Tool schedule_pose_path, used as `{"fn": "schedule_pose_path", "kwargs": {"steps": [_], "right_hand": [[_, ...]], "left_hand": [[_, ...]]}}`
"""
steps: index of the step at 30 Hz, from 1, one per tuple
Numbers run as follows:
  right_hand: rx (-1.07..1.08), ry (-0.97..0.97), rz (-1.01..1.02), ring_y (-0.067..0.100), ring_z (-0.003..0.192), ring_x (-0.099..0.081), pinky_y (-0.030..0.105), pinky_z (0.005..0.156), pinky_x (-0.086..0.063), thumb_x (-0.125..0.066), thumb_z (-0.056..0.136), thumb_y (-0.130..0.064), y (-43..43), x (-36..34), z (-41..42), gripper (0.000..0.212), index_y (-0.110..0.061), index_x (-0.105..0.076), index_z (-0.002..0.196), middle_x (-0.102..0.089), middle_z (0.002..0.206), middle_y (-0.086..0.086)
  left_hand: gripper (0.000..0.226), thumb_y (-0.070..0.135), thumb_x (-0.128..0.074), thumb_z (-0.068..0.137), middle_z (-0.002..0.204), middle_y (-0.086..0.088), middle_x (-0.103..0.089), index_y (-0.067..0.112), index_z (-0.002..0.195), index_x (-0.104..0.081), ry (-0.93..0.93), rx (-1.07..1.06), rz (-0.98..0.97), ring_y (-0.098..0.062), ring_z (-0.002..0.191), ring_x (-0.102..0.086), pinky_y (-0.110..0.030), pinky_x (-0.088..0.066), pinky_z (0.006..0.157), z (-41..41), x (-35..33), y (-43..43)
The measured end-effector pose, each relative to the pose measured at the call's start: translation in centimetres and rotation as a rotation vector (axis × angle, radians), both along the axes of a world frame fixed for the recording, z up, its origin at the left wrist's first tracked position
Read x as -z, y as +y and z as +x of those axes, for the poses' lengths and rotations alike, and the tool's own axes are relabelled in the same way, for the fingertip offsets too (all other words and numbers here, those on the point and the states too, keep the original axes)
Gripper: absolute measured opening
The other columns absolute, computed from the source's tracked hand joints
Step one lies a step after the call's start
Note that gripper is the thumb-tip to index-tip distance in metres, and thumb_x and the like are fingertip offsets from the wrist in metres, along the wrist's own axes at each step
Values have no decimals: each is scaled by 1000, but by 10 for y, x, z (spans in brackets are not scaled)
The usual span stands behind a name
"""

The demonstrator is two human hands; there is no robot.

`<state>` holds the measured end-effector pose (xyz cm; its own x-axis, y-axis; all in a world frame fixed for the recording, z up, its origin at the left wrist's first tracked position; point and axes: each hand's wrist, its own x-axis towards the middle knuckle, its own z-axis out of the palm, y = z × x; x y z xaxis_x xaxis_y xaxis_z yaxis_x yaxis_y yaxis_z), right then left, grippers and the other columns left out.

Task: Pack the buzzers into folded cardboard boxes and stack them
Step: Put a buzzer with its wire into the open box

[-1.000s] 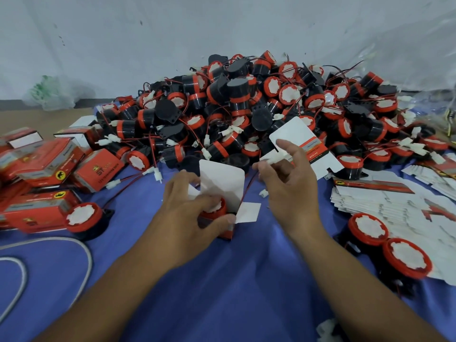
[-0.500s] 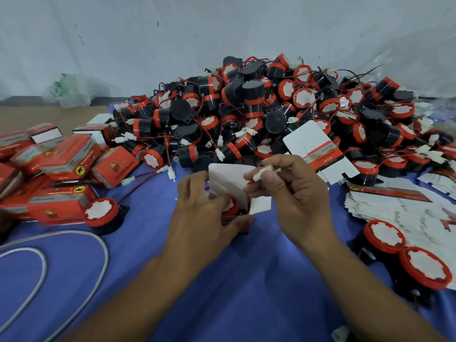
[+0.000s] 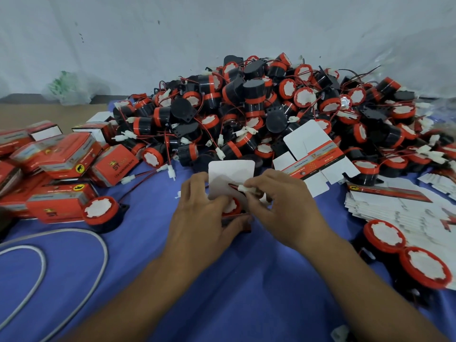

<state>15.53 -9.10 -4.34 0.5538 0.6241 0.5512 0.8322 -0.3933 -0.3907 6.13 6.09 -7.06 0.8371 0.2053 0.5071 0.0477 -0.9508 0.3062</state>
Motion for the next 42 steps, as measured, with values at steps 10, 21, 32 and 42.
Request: {"fn": "schedule_pose_path", "kwargs": {"steps": [10,21,32,42], "right_hand": [[109,98,-275,17,72,-48,33,63,-42,-55,94,-31,3,-8,-12,21,-18,-53,78,-51,74,-4],[32,-17,-312,29,73,-53,38,61,-41,-60,93,-19,2,-17,-21,15,-13,-70,83,-57,73,7],[-33,200,-320,14,64,-42,34,61,-39,-55,89,-21,5,-6,-12,40,-24,-37,53,-39,67,-8],[79,450,-12,0,67,-52,14,63,-39,-74,84,-16,4,6,-3,16,-28,-69,94,-61,81,-12]], "left_hand": [[50,55,-68,72,125,-15,-49,9,92,-71,3,3,87,-30,111,-46,-39,-55,66,-2,-5,-5],[51,54,-70,72,117,-18,-53,8,93,-70,30,-16,131,-34,104,-52,-39,-55,60,-3,-4,-8],[49,50,-59,80,126,-12,-51,23,120,-67,153,5,194,-31,111,-42,-38,-42,90,-5,-5,-3],[58,63,-36,86,128,-10,-45,27,123,-63,211,30,150,-29,117,-37,-35,-36,94,-5,-5,-1]]}}
